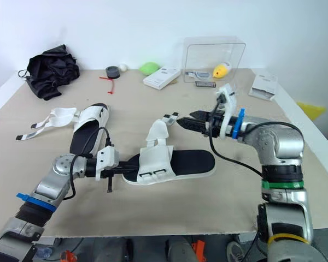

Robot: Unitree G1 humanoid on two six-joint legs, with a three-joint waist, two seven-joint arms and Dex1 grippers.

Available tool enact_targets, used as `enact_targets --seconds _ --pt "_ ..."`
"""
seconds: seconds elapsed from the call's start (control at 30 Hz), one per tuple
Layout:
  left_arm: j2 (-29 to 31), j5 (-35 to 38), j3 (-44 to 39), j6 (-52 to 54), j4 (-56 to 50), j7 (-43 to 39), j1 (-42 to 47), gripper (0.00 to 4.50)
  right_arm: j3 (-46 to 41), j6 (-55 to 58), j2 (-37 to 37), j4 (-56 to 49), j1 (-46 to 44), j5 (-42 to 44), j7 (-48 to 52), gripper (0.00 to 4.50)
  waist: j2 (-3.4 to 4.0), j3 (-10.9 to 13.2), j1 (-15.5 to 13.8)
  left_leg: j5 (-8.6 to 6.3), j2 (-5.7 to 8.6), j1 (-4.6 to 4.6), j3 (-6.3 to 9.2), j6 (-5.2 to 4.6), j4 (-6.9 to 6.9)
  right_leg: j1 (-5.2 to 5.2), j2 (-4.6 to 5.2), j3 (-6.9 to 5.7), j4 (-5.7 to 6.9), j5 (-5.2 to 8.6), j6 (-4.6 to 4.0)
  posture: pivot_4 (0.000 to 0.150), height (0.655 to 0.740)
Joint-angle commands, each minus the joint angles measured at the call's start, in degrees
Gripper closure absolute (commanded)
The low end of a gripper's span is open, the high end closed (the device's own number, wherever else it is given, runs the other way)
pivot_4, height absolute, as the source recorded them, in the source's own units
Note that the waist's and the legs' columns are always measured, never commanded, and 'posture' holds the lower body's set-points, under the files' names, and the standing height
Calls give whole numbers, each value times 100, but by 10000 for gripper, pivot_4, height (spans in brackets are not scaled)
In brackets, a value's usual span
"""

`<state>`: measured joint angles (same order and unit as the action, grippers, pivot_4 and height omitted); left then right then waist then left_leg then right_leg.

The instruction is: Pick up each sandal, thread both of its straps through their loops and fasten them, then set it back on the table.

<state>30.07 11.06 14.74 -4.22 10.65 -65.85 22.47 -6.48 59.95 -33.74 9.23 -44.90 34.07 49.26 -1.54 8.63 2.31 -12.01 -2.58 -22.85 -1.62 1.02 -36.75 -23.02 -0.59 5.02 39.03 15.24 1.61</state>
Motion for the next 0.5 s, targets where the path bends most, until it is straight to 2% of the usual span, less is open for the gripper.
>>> enact_targets --seconds 0.03,0.3,0.5 --pt "-4 -537 424 80 528 -30 -171 45000 -11 869 127 684 -622 121 -247 587 1 0 -1 0 0 0 -3 -1 0 0 0 4 0 -2 2 1500 7400" --pt "-51 -493 428 55 570 -42 -118 45000 845 503 311 1763 -1036 -288 464 587 4 -2 0 6 5 -4 -1 -11 0 -1 -1 3 -4 -4 5 1500 7400" --pt "-63 -469 421 84 538 -71 -100 45000 1062 28 730 2563 -1295 -547 794 587 6 -2 -2 8 10 -6 1 -14 0 -2 -2 2 -4 -7 8 1500 7400"
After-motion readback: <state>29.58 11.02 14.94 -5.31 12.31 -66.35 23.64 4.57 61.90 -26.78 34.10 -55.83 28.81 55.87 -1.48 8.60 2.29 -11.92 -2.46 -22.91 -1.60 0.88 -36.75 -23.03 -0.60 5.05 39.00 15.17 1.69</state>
